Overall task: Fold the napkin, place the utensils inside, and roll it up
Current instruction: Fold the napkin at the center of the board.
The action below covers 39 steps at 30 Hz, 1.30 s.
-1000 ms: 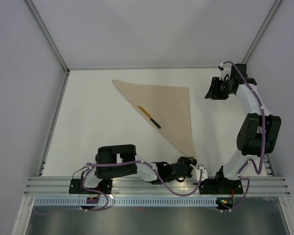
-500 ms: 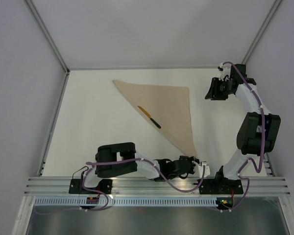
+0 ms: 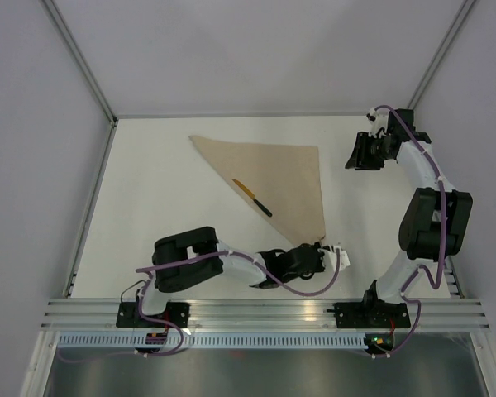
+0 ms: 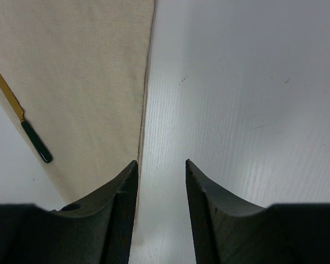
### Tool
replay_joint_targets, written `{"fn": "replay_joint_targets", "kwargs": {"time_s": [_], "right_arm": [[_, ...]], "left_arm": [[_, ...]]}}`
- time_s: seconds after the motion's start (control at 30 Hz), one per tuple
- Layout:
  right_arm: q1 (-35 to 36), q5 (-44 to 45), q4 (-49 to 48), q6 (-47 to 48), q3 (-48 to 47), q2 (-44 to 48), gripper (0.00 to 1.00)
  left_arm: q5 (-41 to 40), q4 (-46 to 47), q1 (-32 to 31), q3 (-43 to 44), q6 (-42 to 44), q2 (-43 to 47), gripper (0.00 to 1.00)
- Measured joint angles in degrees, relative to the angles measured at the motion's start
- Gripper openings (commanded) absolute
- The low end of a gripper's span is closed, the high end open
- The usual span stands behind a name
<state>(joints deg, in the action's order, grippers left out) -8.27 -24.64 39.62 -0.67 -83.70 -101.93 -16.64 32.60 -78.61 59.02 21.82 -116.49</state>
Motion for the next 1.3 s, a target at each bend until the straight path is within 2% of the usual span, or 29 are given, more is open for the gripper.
{"fn": "replay_joint_targets", "kwargs": {"time_s": [0.4, 0.8, 0.97, 1.3], "right_arm": [[0.0, -0.42, 0.26, 0.0, -1.14, -2.16, 0.46], [0.0, -0.55, 0.83, 0.26, -1.73, -3.17, 0.46], [0.0, -0.55, 1.18, 0.35, -1.75, -3.17, 0.46], [0.0, -0.52, 1.57, 1.57, -1.75, -3.17, 0.46]], "left_arm": [[4.9, -3.78, 21.57, 0.0, -22.62, 10.69, 0.02], [9.86, -7.08, 39.78, -1.51, -38.84, 12.24, 0.02], [12.7, -7.32, 44.87, -2.84, -42.91, 12.07, 0.02], [18.56, -7.23, 49.79, -3.39, -48.09, 10.75, 0.02]]}}
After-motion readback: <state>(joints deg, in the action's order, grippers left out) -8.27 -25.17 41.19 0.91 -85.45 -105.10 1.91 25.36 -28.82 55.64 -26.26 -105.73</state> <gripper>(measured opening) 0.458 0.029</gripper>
